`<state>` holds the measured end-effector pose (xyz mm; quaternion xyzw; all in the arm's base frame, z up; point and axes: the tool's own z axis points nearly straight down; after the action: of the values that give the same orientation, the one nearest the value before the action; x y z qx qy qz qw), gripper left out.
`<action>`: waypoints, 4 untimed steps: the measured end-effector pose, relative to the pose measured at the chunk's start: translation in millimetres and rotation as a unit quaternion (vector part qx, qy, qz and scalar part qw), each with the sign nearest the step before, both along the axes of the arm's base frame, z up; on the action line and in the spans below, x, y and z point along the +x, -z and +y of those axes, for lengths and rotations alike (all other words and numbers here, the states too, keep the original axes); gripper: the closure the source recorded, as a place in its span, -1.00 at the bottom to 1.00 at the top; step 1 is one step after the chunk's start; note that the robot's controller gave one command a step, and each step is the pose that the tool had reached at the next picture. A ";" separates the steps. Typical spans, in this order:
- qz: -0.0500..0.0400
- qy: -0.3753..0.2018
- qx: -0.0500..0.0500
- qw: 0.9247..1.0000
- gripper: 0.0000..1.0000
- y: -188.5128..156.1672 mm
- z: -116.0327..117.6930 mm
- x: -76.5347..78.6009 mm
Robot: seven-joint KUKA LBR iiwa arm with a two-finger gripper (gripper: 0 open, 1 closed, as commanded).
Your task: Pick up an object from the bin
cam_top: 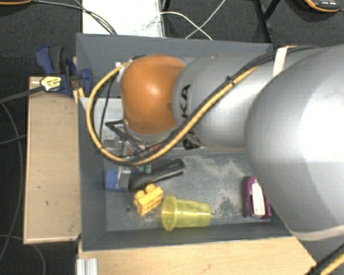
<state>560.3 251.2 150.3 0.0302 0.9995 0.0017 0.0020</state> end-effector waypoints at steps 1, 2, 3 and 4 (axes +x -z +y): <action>0.008 0.115 -0.003 0.993 -1.00 50.7 -23.1 -4.5; 0.000 0.020 0.000 1.000 -1.00 80.0 -8.4 -18.3; 0.005 0.217 -0.001 0.976 1.00 79.0 -6.3 -25.5; 0.006 0.217 -0.001 0.976 1.00 79.0 -6.3 -25.5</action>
Offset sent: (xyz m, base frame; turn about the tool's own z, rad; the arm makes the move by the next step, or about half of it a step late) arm -0.0187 -0.0080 -0.0803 0.0373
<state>534.8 244.9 71.4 0.2463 0.9692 -0.0002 -0.0031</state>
